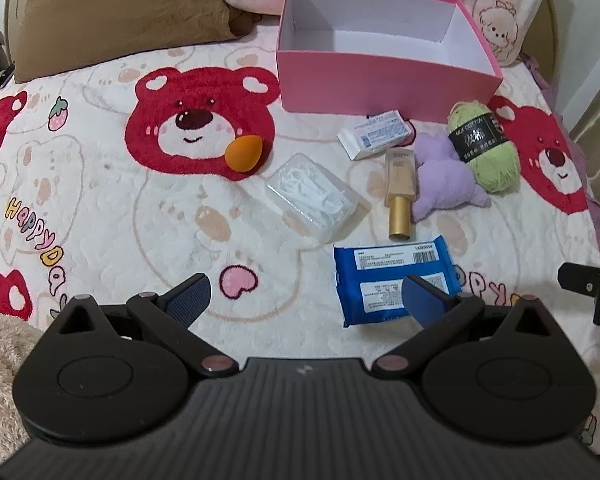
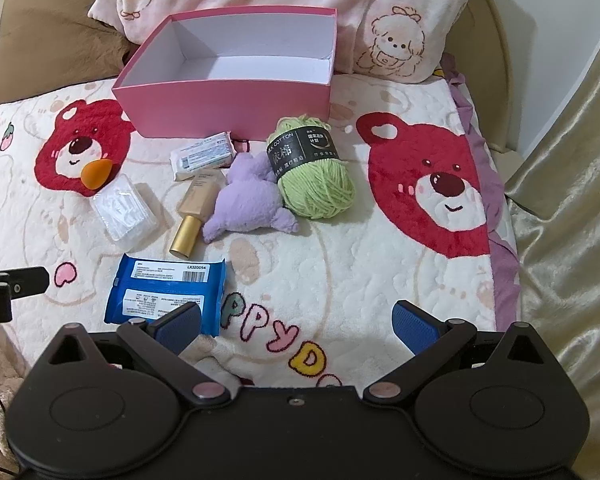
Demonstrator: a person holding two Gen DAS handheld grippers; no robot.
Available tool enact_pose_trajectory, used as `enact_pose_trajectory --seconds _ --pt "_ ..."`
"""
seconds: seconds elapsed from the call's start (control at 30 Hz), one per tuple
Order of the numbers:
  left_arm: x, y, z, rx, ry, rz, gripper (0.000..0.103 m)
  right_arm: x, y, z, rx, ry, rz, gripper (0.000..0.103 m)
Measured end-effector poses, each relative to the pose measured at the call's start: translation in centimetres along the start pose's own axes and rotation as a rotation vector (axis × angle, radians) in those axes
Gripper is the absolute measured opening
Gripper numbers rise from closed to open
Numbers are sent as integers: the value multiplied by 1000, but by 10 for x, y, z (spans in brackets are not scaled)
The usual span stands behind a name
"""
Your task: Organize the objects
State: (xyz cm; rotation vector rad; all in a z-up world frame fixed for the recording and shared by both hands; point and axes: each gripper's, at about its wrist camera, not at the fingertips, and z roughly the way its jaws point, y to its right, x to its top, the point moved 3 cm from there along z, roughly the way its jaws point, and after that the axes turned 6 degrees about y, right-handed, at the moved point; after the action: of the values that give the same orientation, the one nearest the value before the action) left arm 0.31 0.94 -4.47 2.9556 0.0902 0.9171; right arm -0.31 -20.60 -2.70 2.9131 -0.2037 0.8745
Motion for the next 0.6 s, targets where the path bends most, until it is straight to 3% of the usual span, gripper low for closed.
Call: enact_pose_trajectory --seconds 0.27,0.6 --pt "4 -9 -1 -47 -1 -54 103 0 0 0 -3 0 4 102" --pt "0 -13 5 -43 -34 -48 103 -1 2 1 -11 -9 20 102"
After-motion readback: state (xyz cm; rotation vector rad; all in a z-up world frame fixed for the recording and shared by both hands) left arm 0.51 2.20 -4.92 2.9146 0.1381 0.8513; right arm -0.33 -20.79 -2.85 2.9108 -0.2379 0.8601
